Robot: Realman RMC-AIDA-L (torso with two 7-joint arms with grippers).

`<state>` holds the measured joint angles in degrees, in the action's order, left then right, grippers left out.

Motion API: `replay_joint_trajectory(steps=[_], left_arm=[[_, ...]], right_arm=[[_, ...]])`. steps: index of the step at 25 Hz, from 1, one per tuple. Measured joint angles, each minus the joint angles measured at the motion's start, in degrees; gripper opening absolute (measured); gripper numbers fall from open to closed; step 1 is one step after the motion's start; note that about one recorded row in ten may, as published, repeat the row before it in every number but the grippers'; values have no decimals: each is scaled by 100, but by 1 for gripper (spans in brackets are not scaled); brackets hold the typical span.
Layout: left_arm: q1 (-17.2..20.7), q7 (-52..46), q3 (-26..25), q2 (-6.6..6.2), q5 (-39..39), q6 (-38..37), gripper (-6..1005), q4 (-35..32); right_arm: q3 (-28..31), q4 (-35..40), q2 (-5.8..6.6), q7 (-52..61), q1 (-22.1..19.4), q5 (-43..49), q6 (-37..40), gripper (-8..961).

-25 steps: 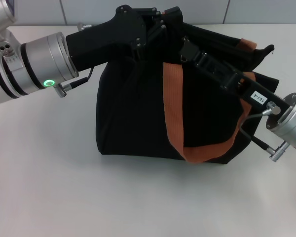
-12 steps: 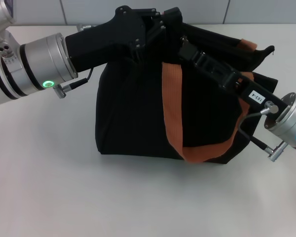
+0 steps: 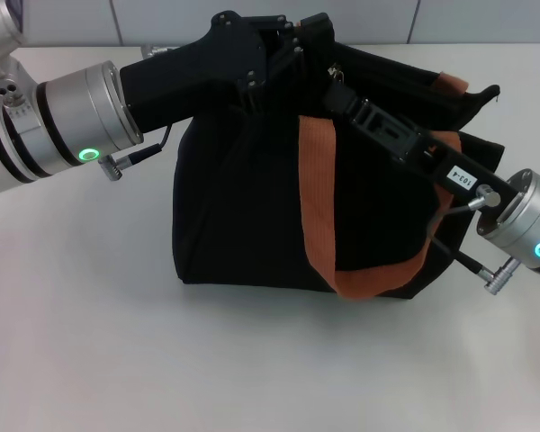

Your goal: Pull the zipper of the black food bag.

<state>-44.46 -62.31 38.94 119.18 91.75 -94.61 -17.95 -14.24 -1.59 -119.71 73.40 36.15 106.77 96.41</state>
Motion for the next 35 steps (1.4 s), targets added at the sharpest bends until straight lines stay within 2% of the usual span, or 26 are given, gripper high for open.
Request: replay_joint_trajectory(steps=[2, 8, 27, 35], left_arm=[[-7, 0, 0, 0, 0, -19, 37, 5], [-10, 0, -1, 0, -2, -30, 38, 11], [-6, 0, -10, 0, -21, -32, 41, 11], [39, 39, -44, 0, -34, -31, 42, 11]], right_arm=[[0, 0, 0, 0, 11, 3, -20, 168], [0, 1, 0, -7, 19, 13, -25, 176], [14, 14, 17, 62, -53, 11, -49, -2], [51, 188, 35, 367, -291, -16, -54, -2]])
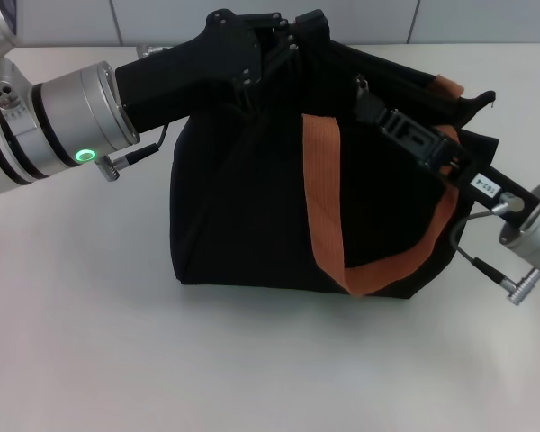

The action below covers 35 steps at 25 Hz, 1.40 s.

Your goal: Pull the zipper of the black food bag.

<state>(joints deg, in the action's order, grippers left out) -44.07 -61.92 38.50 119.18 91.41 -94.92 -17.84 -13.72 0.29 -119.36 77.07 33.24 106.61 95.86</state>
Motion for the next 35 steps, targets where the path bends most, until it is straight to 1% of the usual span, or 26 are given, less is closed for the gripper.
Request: replay_joint_trajectory(steps=[9, 21, 35], left_arm=[[35, 30, 22, 0, -54, 12, 43, 0], [63, 31, 14, 0, -58, 1, 45, 0], [65, 31, 35, -1, -67, -18, 47, -1]], right_arm=[[35, 147, 7, 206, -260, -23, 30, -2], [231, 378, 13, 380, -582, -36, 115, -3], [180, 391, 6, 380, -382, -8, 127, -2]])
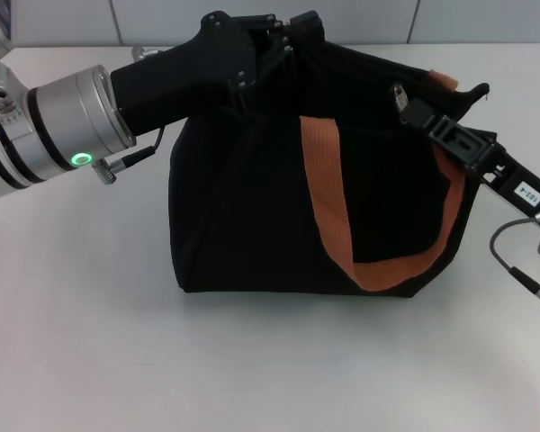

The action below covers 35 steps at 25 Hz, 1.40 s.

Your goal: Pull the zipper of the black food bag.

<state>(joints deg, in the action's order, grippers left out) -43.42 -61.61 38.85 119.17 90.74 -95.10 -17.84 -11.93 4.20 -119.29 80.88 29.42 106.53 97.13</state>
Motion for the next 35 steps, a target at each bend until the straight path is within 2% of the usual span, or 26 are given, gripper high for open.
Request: replay_joint_trajectory(steps=[3, 8, 16, 22, 27, 35], left_arm=[[0, 0, 1, 0, 0, 0, 48, 0], [0, 0, 0, 0, 0, 0, 48, 0], [-15, 0, -2, 1, 0, 0, 49, 30], [-24, 0, -5, 1, 0, 0, 50, 53], [-27, 0, -3, 0, 0, -3, 51, 54], [-27, 0, 0, 1, 0, -13, 52, 62]], right_arm=[[-56, 18, 0, 0, 57, 20, -55, -1], [-67, 19, -2, -28, 76, 30, -109, 101], [-115, 10, -6, 39, 105, 37, -239, 176], [-229, 13, -4, 307, 148, 38, -379, 183], [-394, 38, 1, 285, 201, 43, -172, 174], [-321, 69, -5, 311, 176, 12, -299, 175]])
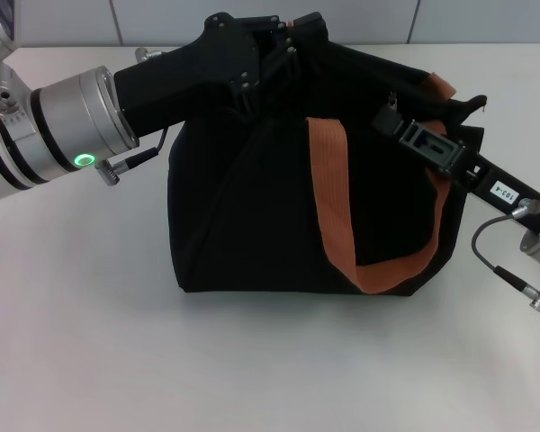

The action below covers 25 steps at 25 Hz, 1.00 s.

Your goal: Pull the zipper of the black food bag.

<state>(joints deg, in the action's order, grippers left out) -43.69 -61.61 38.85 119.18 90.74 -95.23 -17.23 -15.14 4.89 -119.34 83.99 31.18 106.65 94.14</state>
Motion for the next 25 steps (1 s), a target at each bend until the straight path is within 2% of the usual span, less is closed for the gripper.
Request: replay_joint_trajectory(steps=[11, 16, 25], left_arm=[[7, 0, -10, 0, -6, -11, 54, 0], [11, 0, -29, 0, -6, -23, 55, 1], [30, 0, -26, 0, -68, -44, 56, -6]], right_arm=[[14, 3, -10, 126, -29, -23, 70, 148], [6, 18, -8, 93, -62, -30, 103, -2], [138, 31, 0, 89, -299, -242, 71, 30]])
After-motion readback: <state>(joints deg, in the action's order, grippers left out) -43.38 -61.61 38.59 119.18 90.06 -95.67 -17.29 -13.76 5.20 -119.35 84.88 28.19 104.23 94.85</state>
